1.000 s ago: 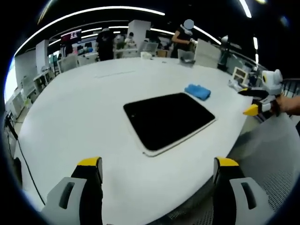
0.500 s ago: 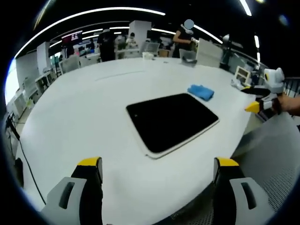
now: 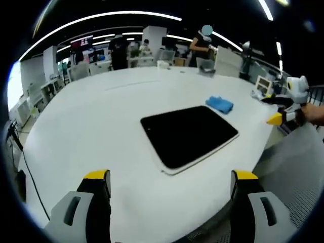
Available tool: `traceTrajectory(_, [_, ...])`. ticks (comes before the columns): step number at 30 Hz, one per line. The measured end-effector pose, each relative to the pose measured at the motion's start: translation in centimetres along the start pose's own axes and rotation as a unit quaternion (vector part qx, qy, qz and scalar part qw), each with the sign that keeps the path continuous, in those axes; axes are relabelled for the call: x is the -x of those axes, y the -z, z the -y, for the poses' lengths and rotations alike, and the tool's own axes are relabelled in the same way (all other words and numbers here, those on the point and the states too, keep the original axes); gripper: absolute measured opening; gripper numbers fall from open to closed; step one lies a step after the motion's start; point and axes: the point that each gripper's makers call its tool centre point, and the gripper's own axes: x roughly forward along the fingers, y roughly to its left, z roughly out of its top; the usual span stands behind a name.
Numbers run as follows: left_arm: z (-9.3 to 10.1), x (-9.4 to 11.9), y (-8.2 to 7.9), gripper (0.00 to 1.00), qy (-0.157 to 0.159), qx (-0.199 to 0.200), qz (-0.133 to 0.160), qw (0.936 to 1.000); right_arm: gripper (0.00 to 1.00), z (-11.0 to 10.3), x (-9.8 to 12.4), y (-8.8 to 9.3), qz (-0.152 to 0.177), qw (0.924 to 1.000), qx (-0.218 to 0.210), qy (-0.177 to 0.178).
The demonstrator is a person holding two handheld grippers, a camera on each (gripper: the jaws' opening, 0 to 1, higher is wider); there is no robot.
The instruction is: Wipe the mirror surface with the cleaning cloth until all visible marks leave the cleaned area.
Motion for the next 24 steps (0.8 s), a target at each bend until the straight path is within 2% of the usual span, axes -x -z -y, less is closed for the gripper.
traceTrajectory(1, [0.0,0.0,0.0,0.99,0.000,-0.002,-0.001,1.0000,1.00,-0.2,0.1,-0.1,-0.012,0.9998,-0.011,-0.008])
traceTrajectory(3, [0.3,0.0,-0.1,0.99,0.005,-0.005,-0.001,1.0000,1.00,0.2,0.2,-1.6,-0.008,0.9994,-0.032,-0.010])
traceTrajectory(6, [0.2,0.0,-0.1,0.99,0.005,-0.002,0.001,1.0000,1.00,1.0,0.0,-4.0,-0.011,0.9996,-0.021,-0.015])
traceTrajectory(8, [0.2,0.1,-0.3,0.99,0.003,0.005,0.006,1.0000,0.96,1.1,-0.3,-5.1,-0.031,0.9986,-0.018,-0.039])
traceTrajectory(11, [0.2,0.1,-0.2,0.99,0.003,0.009,0.006,0.9999,0.95,1.7,-0.5,-7.6,-0.017,0.9985,-0.014,-0.050])
traceTrajectory(16, [-0.1,0.1,-0.3,0.99,-0.004,0.002,0.007,1.0000,0.95,2.8,-1.0,-8.9,-0.053,0.9972,-0.017,-0.050])
traceTrajectory(19, [-0.1,0.0,-0.1,0.99,-0.001,0.007,0.003,1.0000,0.92,2.9,-1.5,-10.4,-0.046,0.9976,0.008,-0.051])
traceTrajectory(24, [0.1,0.0,-0.2,0.99,0.003,0.004,0.004,1.0000,0.89,2.9,-2.6,-11.0,-0.055,0.9965,0.004,-0.062])
